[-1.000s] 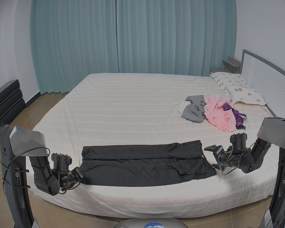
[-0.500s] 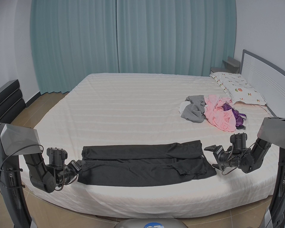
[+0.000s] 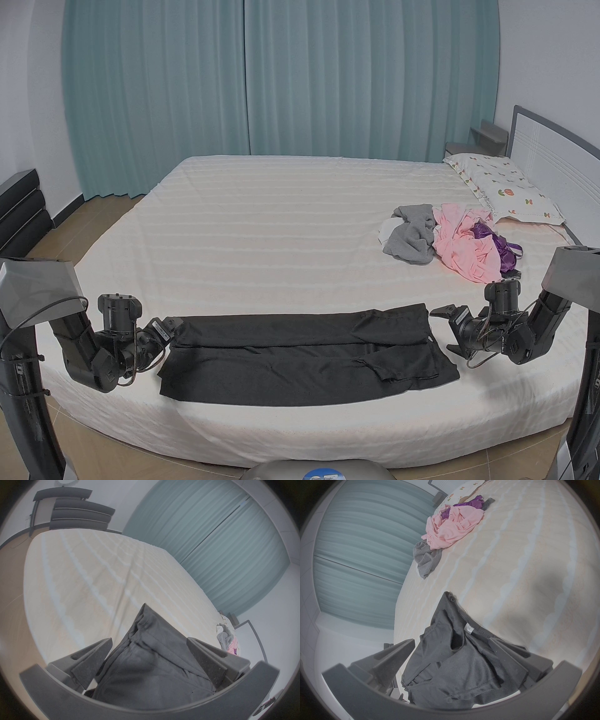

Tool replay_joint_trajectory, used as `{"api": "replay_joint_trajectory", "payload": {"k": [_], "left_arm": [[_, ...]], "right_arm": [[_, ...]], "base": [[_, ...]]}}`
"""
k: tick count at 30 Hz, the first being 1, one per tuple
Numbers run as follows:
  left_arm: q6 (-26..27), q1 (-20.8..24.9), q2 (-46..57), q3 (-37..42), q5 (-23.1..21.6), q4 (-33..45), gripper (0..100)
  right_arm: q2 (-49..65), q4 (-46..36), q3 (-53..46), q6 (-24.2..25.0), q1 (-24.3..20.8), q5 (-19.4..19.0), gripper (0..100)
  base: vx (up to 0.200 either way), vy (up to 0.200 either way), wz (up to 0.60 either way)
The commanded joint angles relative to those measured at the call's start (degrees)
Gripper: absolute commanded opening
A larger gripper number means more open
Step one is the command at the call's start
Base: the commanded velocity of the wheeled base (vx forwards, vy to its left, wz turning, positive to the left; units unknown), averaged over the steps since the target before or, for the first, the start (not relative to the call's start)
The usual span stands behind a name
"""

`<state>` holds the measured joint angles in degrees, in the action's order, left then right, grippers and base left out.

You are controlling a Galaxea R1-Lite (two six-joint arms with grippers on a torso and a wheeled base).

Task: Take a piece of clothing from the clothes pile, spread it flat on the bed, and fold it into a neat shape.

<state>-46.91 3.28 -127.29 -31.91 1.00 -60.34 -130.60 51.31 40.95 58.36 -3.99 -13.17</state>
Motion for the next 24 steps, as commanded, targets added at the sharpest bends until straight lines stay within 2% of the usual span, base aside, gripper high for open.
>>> {"api": "replay_joint_trajectory", "payload": {"k": [1,10,11,17,24], "left_arm": [[2.7,-0.2,-3.05,-6.14,-1.88,4.18,100],[10.79,-1.08,-4.28,-12.03,-7.77,9.02,100],[13.51,-1.08,-4.28,-13.52,-8.21,11.21,100],[14.65,-0.99,-4.1,-17.48,-8.21,16.57,100],[15.44,-0.91,-5.77,-17.39,-8.29,16.57,100]], "right_arm": [[-0.1,0.02,0.01,0.0,0.03,-0.02,100],[-0.1,0.02,-0.08,0.09,-0.06,-0.02,100],[-0.1,0.02,-0.08,0.0,-0.14,-0.02,100],[-0.18,0.02,-0.08,0.0,-0.32,-0.02,100],[-0.27,0.02,-0.17,-0.17,-0.41,-0.02,100]], "base": [[0.0,0.0,0.0],[0.0,0.0,0.0],[0.0,0.0,0.0],[0.0,0.0,0.0],[0.0,0.0,0.0]]}}
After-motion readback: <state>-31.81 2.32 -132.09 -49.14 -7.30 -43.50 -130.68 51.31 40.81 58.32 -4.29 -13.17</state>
